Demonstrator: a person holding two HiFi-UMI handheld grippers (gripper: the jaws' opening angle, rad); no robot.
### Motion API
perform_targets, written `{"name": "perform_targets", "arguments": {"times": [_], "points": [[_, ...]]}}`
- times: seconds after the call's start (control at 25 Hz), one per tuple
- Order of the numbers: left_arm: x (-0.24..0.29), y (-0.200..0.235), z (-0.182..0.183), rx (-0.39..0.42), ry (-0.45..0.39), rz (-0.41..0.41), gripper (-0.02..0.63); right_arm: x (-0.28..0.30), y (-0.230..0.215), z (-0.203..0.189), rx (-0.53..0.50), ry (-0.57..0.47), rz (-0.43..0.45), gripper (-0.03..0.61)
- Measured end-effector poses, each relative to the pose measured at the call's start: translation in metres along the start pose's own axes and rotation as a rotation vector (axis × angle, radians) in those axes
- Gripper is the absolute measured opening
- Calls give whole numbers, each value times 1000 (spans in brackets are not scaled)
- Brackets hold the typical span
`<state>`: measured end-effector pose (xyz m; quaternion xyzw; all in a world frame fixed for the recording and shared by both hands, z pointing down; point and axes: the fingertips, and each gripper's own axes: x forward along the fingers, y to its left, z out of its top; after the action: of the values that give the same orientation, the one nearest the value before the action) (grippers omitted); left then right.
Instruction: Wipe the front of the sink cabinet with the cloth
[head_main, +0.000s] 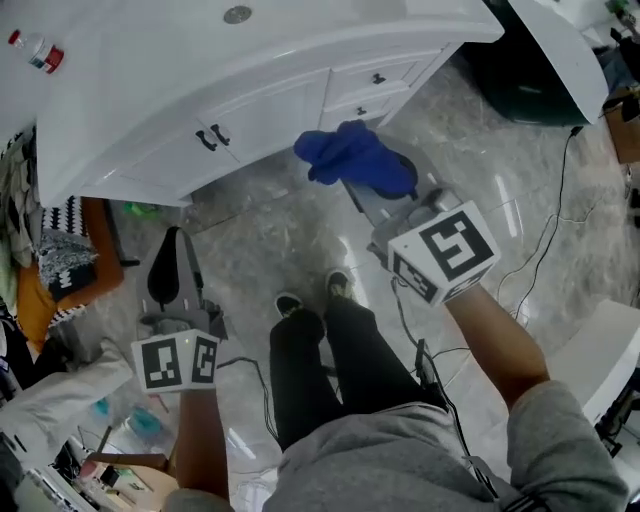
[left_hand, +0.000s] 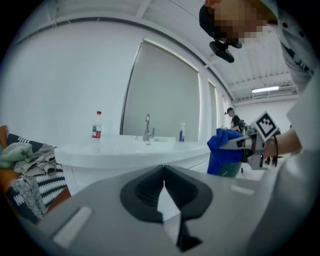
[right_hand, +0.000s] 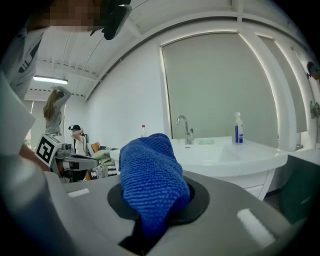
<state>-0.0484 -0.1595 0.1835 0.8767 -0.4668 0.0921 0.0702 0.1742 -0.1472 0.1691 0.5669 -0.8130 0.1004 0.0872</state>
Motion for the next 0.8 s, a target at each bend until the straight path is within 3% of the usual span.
{"name": "perform_targets", "arguments": {"times": [0.16, 0.32, 0.56, 0.8], "points": [[-39, -34, 89, -48, -30, -41, 12, -68, -1, 88, -15, -7, -63, 71], [-80, -62, 145, -33, -77, -70, 12, -124, 10, 134, 13, -23, -74, 72], [-121, -67, 170, -16, -120, -35, 11, -154, 30, 164, 59, -83, -90, 72], [-128, -53, 181, -9, -116, 10, 12, -143, 30, 183, 71, -107, -65, 72]]}}
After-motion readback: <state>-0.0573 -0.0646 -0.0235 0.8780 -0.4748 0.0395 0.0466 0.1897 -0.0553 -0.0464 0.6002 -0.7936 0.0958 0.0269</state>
